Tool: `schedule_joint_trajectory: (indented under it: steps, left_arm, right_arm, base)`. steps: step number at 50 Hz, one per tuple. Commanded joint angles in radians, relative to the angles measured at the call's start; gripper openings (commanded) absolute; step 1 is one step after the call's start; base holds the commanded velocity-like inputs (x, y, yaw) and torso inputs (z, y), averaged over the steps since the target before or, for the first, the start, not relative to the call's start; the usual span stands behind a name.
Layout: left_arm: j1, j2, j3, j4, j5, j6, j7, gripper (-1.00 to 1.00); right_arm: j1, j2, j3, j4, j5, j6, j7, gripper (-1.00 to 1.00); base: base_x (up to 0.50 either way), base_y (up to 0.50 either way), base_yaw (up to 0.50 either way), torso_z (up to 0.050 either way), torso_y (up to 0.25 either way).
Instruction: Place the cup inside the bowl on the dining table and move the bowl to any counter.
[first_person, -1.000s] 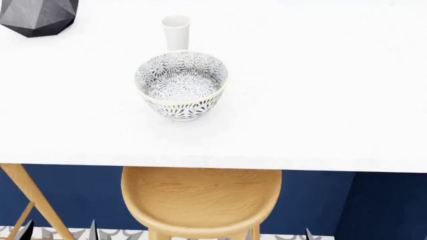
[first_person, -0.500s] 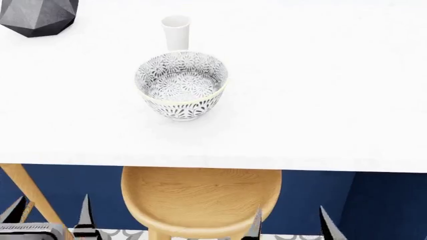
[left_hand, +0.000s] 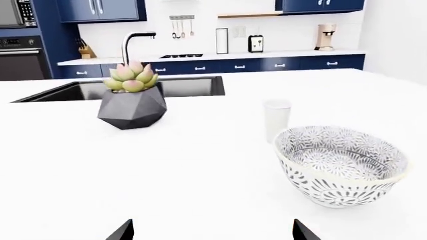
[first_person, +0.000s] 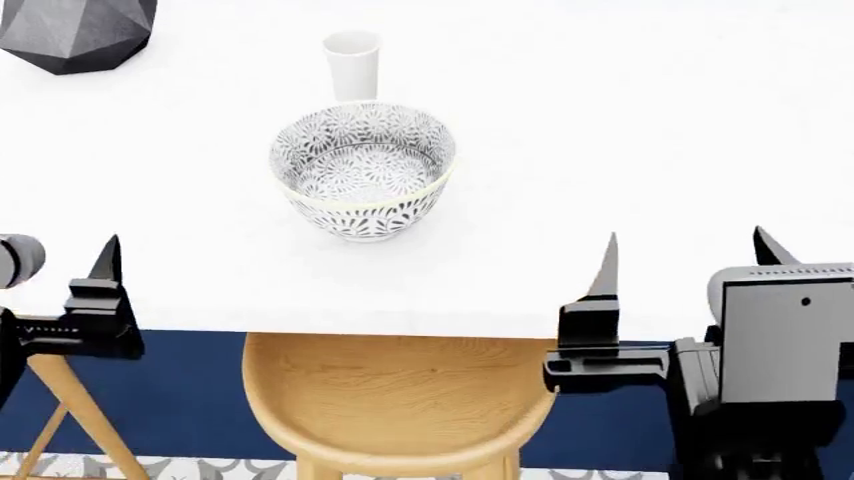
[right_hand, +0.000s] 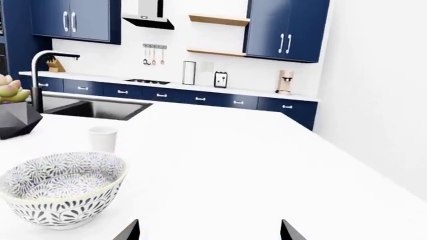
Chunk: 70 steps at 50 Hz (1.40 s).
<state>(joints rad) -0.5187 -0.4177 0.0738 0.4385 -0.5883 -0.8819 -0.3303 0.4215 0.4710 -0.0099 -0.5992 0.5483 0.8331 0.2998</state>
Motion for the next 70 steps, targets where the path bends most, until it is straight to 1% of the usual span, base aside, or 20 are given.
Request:
schedule_joint_trajectory:
  steps: [1, 3, 7, 15, 24, 39, 52, 62, 66, 70]
  left_arm:
    - [-0.165, -0.056, -0.016, -0.045, -0.067, -0.161, 0.02, 1.0]
    - [-0.182, -0.062, -0.031, -0.039, -0.092, -0.196, 0.019, 1.0]
    - [-0.188, -0.072, -0.037, -0.033, -0.096, -0.204, 0.017, 1.0]
    - [-0.171, -0.064, -0.029, -0.045, -0.089, -0.186, 0.017, 1.0]
    - [-0.178, -0.059, -0.024, -0.035, -0.093, -0.194, 0.007, 1.0]
    - [-0.159, -0.07, -0.04, -0.008, -0.112, -0.201, 0.001, 1.0]
    - [-0.155, -0.066, -0.023, -0.007, -0.109, -0.197, -0.002, 1.0]
    - [-0.136, -0.067, -0.014, -0.015, -0.106, -0.18, 0.006, 1.0]
    - [-0.127, -0.071, -0.02, -0.008, -0.113, -0.181, 0.007, 1.0]
    - [-0.123, -0.07, -0.021, -0.008, -0.113, -0.179, 0.004, 1.0]
  right_arm:
    - [0.144, 0.064, 0.059, 0.013, 0.1, 0.169, -0.019, 1.0]
    - [0.179, 0.069, 0.053, 0.024, 0.11, 0.189, -0.025, 1.0]
    - [0.187, 0.069, 0.057, 0.017, 0.13, 0.19, -0.04, 1.0]
    - [0.153, 0.073, 0.077, 0.005, 0.135, 0.182, -0.035, 1.0]
    - [0.16, 0.073, 0.051, 0.016, 0.128, 0.182, -0.037, 1.0]
    - [0.163, 0.088, 0.049, -0.005, 0.147, 0.21, -0.032, 1.0]
    - [0.167, 0.084, 0.04, 0.004, 0.148, 0.2, -0.035, 1.0]
    - [0.162, 0.083, 0.057, -0.001, 0.16, 0.201, -0.026, 1.0]
    - [0.172, 0.076, 0.06, 0.004, 0.171, 0.2, -0.031, 1.0]
    - [0.219, 0.063, 0.066, 0.027, 0.222, 0.24, -0.046, 1.0]
  base:
    - [0.0, 0.0, 0.0, 0.0, 0.0]
    - [0.0, 0.0, 0.0, 0.0, 0.0]
    - [0.15, 0.0, 0.0, 0.0, 0.0]
    - [0.5, 0.02, 0.0, 0.0, 0.0]
    - [0.5, 0.03, 0.0, 0.0, 0.0]
    - [0.5, 0.16, 0.0, 0.0, 0.001]
    - [0.5, 0.16, 0.0, 0.0, 0.001]
    - [0.49, 0.15, 0.0, 0.0, 0.001]
    - [0.12, 0.01, 0.0, 0.0, 0.0]
    - [0.0, 0.0, 0.0, 0.0, 0.0]
